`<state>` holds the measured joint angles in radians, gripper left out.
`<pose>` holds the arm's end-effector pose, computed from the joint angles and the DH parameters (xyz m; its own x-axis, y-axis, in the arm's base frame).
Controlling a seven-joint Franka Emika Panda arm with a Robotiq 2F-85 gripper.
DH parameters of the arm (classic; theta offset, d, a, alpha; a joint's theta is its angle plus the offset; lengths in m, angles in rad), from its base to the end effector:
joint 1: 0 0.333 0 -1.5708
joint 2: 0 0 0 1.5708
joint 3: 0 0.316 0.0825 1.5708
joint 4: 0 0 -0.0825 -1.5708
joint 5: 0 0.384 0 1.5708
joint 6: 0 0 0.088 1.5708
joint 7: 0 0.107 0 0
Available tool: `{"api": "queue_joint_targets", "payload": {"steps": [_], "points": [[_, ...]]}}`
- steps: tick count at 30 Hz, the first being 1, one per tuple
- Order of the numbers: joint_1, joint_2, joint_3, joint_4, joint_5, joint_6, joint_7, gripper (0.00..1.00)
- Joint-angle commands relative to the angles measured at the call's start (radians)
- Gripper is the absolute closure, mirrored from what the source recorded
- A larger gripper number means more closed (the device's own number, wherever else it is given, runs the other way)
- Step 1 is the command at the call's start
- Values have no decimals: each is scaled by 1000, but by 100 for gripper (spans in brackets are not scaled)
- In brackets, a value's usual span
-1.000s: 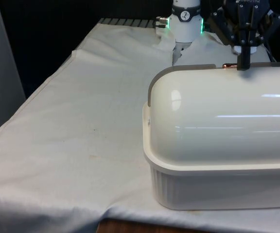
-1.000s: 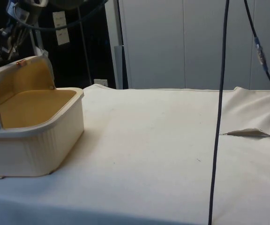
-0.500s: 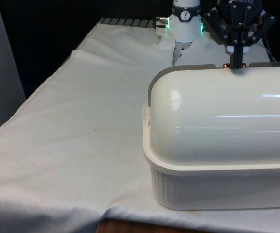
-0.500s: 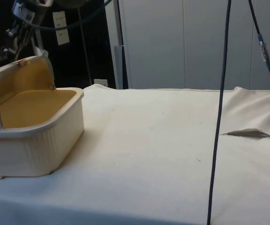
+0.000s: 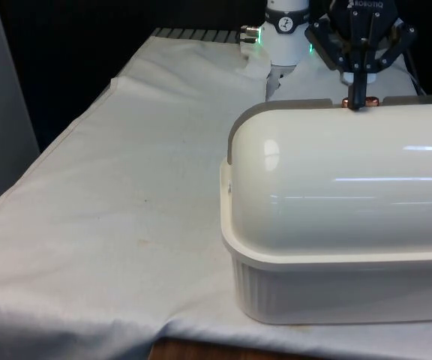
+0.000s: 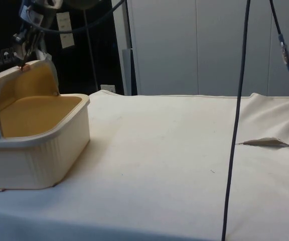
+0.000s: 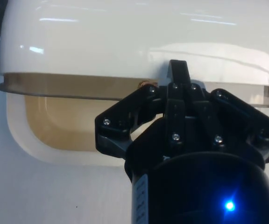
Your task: Open the lid, then close it.
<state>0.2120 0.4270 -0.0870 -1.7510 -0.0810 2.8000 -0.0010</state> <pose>0.6951 0.0991 0.4001 0.7900 0.2045 0.5781 0.1780 -0.9786 0.1029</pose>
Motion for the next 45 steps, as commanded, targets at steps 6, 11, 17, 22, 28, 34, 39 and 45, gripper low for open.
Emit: {"api": "queue_joint_targets", "payload": {"steps": [6,11,17,22,28,34,39,45], "points": [[0,-16,-2,-25,0,0,-2,100],[-2,-38,1,-54,3,-3,-7,100],[-2,-53,1,-80,3,-7,-7,100],[-2,-64,2,-101,4,-14,-9,100],[-2,-72,2,-117,4,-21,-10,100],[0,-87,3,-142,5,-32,-12,100],[1,-102,3,-167,5,-40,-15,100],[2,-119,4,-192,5,-52,-18,100]]}}
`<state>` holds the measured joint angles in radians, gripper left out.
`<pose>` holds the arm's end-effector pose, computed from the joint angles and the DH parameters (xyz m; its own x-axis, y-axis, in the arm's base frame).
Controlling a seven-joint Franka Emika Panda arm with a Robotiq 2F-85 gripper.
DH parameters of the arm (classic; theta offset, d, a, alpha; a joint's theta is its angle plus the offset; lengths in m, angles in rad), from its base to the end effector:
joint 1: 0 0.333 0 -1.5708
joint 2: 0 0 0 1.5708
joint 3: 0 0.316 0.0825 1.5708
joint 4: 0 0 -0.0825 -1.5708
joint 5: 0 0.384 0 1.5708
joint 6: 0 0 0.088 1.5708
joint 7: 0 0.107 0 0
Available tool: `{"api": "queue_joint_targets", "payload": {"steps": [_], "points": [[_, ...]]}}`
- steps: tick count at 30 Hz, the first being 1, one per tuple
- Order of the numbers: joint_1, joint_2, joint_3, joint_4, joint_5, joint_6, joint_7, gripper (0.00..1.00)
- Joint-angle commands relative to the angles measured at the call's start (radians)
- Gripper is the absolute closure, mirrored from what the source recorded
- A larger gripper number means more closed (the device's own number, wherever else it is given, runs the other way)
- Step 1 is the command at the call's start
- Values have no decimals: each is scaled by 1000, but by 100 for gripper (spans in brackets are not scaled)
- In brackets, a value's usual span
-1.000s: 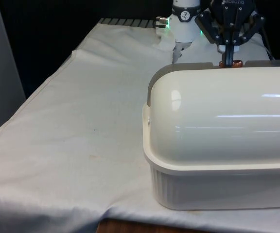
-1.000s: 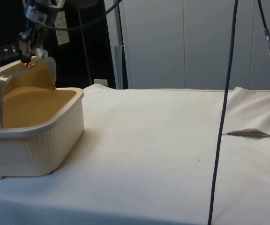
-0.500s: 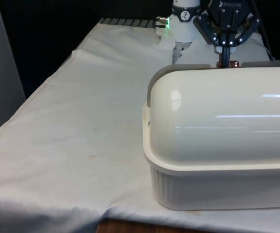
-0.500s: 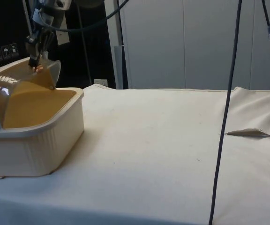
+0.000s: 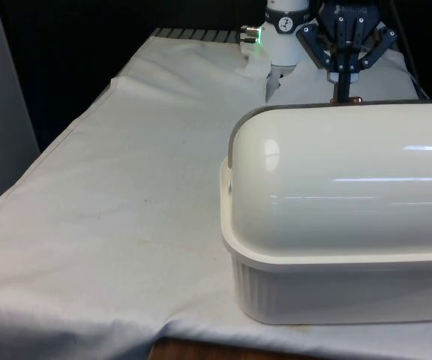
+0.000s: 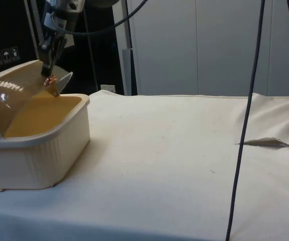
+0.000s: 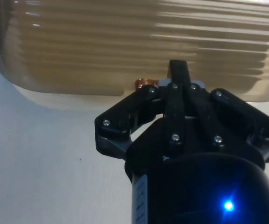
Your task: Open the lid, then close it.
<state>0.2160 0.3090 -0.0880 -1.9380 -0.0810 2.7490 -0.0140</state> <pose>0.6480 0.0908 0.3820 0.8524 0.2157 0.4763 0.1931 -0.9764 0.0965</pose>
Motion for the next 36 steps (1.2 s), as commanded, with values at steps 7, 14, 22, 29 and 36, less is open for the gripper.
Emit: {"api": "queue_joint_targets", "payload": {"steps": [7,14,22,29,36], "points": [[0,-15,6,-28,6,-19,-10,100],[0,-24,6,-49,7,-35,-16,100],[1,-32,8,-72,10,-59,-22,100],[2,-35,10,-91,11,-75,-25,100],[3,-37,11,-110,13,-93,-28,100]]}}
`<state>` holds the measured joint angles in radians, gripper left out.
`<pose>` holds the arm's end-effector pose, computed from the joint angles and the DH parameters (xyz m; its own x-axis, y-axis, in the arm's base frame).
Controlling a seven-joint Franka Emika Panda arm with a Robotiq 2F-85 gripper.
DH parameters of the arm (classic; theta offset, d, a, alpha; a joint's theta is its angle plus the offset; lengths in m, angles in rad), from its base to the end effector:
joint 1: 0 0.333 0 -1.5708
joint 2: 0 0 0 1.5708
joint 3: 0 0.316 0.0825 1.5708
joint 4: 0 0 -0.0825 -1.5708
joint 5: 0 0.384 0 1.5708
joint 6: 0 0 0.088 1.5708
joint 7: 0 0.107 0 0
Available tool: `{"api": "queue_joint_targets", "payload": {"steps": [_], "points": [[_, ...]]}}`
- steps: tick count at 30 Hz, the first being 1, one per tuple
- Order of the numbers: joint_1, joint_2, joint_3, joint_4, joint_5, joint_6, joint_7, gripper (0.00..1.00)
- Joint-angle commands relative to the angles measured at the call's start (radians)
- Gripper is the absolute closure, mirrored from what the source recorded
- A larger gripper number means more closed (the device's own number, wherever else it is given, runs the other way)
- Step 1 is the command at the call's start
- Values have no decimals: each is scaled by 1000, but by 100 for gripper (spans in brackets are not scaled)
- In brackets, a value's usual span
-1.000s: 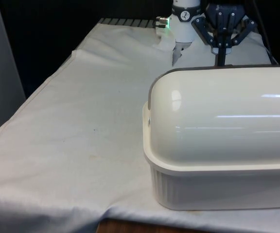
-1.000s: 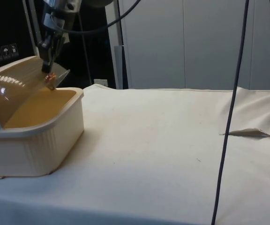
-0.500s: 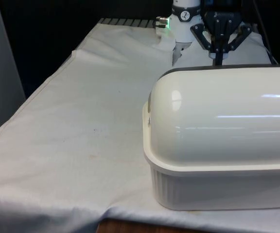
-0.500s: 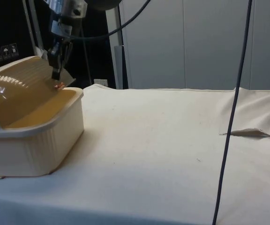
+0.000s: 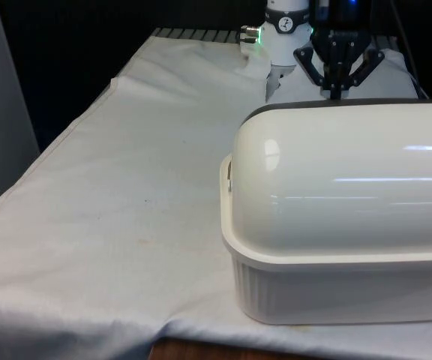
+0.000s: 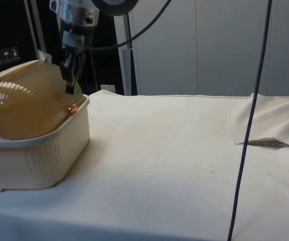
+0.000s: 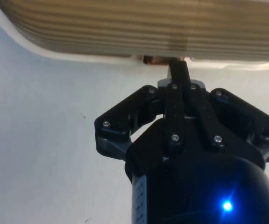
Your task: Open the lid, then close it.
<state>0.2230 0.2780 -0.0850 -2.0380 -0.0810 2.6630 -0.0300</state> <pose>0.6167 0.0903 0.3442 0.9113 0.2402 0.3344 0.2218 -0.9707 0.0928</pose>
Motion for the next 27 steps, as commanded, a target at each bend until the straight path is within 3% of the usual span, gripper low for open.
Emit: {"api": "queue_joint_targets", "payload": {"steps": [1,8,27], "points": [[-4,-7,8,-12,13,-9,-13,100],[1,-1,2,-17,0,-18,-3,100],[-3,-11,18,-77,16,-64,-22,100]]}}
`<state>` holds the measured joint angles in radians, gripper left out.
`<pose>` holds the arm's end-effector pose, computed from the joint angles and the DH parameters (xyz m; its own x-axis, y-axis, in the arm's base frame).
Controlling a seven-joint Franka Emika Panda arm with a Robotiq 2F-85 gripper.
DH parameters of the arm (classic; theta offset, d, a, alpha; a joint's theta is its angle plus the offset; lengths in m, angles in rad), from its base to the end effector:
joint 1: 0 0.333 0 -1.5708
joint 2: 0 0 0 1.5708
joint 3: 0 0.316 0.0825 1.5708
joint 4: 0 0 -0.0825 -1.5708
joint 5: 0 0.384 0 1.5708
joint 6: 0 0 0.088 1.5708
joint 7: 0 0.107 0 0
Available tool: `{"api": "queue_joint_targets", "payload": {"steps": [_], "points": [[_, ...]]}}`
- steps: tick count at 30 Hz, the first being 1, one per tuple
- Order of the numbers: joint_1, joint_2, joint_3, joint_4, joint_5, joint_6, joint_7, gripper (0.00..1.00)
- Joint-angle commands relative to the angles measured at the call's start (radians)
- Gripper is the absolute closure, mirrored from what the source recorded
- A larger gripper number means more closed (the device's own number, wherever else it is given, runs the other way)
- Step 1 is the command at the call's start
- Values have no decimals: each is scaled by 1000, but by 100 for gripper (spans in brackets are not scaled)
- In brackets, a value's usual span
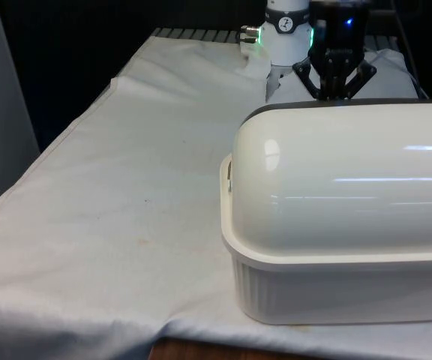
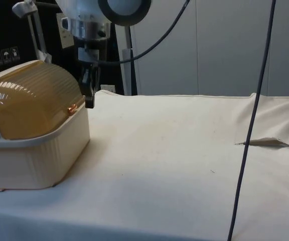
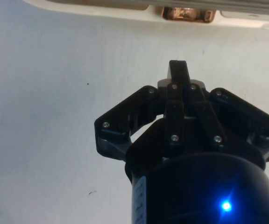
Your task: Open the lid, then close it.
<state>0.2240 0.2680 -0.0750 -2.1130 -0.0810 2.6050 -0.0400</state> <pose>0.5902 0.0915 0.3101 0.9414 0.2589 0.2163 0.2461 -0.9656 0.0843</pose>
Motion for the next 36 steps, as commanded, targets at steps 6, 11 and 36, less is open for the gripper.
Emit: {"api": "queue_joint_targets", "payload": {"steps": [6,11,36], "points": [[-2,0,4,-1,8,-2,-5,100],[-1,0,2,-1,4,-1,-3,100],[0,0,0,0,0,0,0,39]]}}
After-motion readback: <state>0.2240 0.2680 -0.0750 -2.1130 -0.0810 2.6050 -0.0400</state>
